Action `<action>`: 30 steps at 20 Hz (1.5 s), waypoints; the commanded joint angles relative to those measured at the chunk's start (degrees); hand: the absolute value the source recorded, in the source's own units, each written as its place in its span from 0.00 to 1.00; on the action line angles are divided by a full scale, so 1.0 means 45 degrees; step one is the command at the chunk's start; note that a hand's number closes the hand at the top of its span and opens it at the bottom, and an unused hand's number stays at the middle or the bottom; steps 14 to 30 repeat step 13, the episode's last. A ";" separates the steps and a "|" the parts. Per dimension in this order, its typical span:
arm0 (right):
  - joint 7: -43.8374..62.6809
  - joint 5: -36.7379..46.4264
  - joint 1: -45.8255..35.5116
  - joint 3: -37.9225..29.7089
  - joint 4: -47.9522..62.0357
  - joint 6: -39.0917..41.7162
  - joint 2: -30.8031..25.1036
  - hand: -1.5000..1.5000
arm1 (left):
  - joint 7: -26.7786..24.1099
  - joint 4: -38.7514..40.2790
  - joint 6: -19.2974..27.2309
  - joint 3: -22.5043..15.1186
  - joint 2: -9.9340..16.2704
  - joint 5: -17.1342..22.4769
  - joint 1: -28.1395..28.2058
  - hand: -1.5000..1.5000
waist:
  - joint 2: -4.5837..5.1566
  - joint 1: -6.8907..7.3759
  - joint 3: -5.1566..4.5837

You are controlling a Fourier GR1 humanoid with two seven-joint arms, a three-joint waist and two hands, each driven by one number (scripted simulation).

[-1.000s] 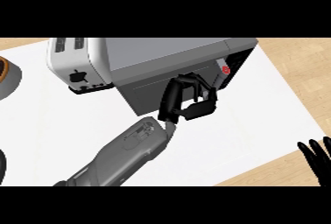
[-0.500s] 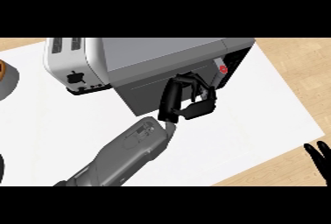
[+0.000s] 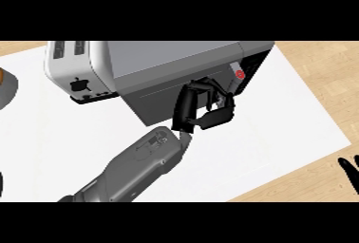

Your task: Pick up the milk, place it into the microwave and close the microwave

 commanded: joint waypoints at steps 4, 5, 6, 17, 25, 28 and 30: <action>0.0128 -0.0596 0.0419 0.0028 -0.0199 0.0466 -0.0272 0.00 | -0.0014 0.1352 -0.0457 0.0430 0.0004 0.0361 -0.1206 1.00 | 0.0203 -0.0278 0.0009; 0.0151 -0.0719 0.0320 -0.0165 -0.0260 0.0430 -0.0399 0.00 | -0.0105 0.1323 -0.0388 0.0497 0.0004 0.0401 -0.1193 1.00 | 0.0248 -0.0304 -0.0007; 0.0191 -0.0756 0.0424 -0.0113 -0.0310 0.0442 -0.0389 0.00 | -0.0024 0.1302 -0.0273 0.0577 0.0005 0.0514 -0.1337 1.00 | 0.0190 -0.0342 0.0000; 0.0323 -0.1174 0.0677 -0.0478 -0.0498 0.0835 -0.0879 0.00 | -0.0404 0.1514 -0.0408 0.0395 0.0004 0.0719 -0.1214 1.00 | 0.0186 -0.0418 0.0009; 0.0323 -0.1174 0.0677 -0.0478 -0.0498 0.0835 -0.0879 0.00 | -0.0404 0.1514 -0.0408 0.0395 0.0004 0.0719 -0.1214 1.00 | 0.0186 -0.0418 0.0009; 0.0323 -0.1174 0.0677 -0.0478 -0.0498 0.0835 -0.0879 0.00 | -0.0404 0.1514 -0.0408 0.0395 0.0004 0.0719 -0.1214 1.00 | 0.0186 -0.0418 0.0009; 0.0323 -0.1174 0.0677 -0.0478 -0.0498 0.0835 -0.0879 0.00 | -0.0404 0.1514 -0.0408 0.0395 0.0004 0.0719 -0.1214 1.00 | 0.0186 -0.0418 0.0009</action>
